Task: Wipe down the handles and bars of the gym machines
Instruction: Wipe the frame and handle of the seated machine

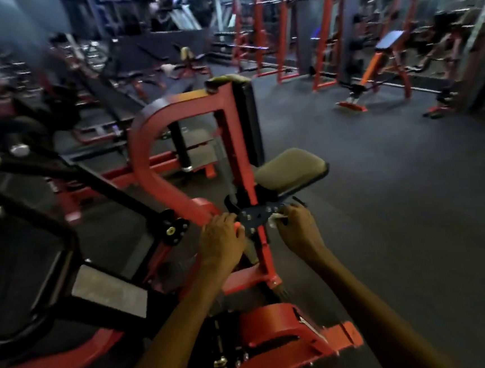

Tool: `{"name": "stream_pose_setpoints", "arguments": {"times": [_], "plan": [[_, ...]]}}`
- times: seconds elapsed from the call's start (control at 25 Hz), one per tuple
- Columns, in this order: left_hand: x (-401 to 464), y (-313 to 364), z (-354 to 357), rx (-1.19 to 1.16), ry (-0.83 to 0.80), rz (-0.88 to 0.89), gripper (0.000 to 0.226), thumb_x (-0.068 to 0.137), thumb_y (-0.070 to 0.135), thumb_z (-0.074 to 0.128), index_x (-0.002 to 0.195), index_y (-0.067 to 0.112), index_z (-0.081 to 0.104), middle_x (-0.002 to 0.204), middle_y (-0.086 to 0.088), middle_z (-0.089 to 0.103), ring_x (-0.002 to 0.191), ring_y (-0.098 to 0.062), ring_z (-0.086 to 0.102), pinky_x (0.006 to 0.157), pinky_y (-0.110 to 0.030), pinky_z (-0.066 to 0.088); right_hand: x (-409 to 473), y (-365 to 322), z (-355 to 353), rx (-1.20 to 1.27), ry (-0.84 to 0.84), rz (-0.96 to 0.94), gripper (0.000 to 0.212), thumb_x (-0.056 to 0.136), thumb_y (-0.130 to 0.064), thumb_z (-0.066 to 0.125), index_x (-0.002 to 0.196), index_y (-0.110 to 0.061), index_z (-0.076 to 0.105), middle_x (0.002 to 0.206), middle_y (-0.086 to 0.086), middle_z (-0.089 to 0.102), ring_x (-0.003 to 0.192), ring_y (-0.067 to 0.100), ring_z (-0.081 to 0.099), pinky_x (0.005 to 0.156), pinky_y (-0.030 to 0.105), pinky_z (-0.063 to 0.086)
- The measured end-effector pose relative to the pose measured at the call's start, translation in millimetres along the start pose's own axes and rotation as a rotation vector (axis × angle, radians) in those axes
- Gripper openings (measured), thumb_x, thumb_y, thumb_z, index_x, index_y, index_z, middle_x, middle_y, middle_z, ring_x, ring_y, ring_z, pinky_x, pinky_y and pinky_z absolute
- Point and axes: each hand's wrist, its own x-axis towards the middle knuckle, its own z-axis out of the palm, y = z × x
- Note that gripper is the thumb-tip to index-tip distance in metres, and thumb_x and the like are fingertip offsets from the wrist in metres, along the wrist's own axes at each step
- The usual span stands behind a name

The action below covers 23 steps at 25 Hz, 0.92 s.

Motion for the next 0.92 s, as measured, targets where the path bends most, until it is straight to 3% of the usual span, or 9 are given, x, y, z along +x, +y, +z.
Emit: {"name": "stream_pose_setpoints", "arguments": {"times": [0.16,0.32,0.44,0.56,0.68,0.8,0.92], "plan": [[42.6,-42.7,-4.1,-0.01,0.141,-0.122,0.035,0.089,0.019,0.062,0.12,0.003,0.063,0.123,-0.015,0.063,0.117,-0.032,0.056,0.099,-0.041,0.038,60.1,-21.1,47.4,0.124,-0.071,-0.077,0.007,0.081,-0.003,0.064,0.079,0.003,0.066,0.089,0.014,0.06,0.079,0.026,0.057,0.064,0.028,0.038],[112.3,-92.8,-10.5,-0.064,0.308,-0.168,0.042,0.09,0.022,0.058,0.127,0.002,0.058,0.131,-0.017,0.057,0.122,-0.036,0.053,0.103,-0.047,0.04,123.6,-53.8,92.4,0.327,-0.141,-0.095,0.009,0.08,0.003,0.059,0.076,0.0,0.066,0.074,0.002,0.063,0.071,0.021,0.062,0.059,0.029,0.046],[176.0,-120.9,-27.8,-0.037,0.447,-0.145,0.048,0.094,0.03,0.051,0.135,0.005,0.051,0.142,-0.017,0.048,0.132,-0.036,0.044,0.107,-0.047,0.037,177.4,-77.0,109.2,0.442,-0.148,-0.039,0.013,0.083,0.004,0.058,0.082,-0.002,0.07,0.072,-0.004,0.062,0.064,0.004,0.057,0.055,0.008,0.04],[243.0,-149.0,-49.9,0.019,0.509,-0.087,0.054,0.099,0.04,0.035,0.143,0.01,0.04,0.152,-0.012,0.036,0.142,-0.028,0.03,0.113,-0.045,0.032,235.6,-86.2,135.4,0.668,-0.196,0.104,0.019,0.085,0.0,0.056,0.077,-0.007,0.071,0.065,-0.002,0.065,0.055,0.001,0.058,0.054,0.011,0.045],[299.1,-174.1,-59.4,0.067,0.482,-0.003,0.055,0.1,0.04,0.031,0.146,0.01,0.036,0.154,-0.011,0.033,0.143,-0.027,0.03,0.114,-0.045,0.03,285.6,-87.1,169.5,0.875,-0.27,0.338,0.007,0.083,-0.002,0.064,0.082,-0.003,0.071,0.066,0.003,0.066,0.059,0.011,0.062,0.058,0.02,0.052],[323.5,-185.3,-58.8,0.021,0.426,0.116,0.049,0.101,0.036,0.035,0.142,0.011,0.044,0.145,-0.013,0.046,0.129,-0.031,0.049,0.101,-0.042,0.043,322.9,-94.7,188.7,0.957,-0.265,0.357,0.014,0.082,0.005,0.062,0.074,-0.007,0.066,0.069,0.006,0.062,0.065,0.017,0.059,0.063,0.029,0.049],[327.4,-194.6,-53.6,0.036,0.469,0.178,0.05,0.101,0.039,0.03,0.139,0.014,0.049,0.144,-0.007,0.049,0.132,-0.024,0.046,0.102,-0.036,0.044,348.2,-115.3,197.6,1.123,-0.255,0.275,0.017,0.088,0.009,0.049,0.086,-0.002,0.061,0.073,0.006,0.059,0.065,0.015,0.056,0.063,0.025,0.046]]}}
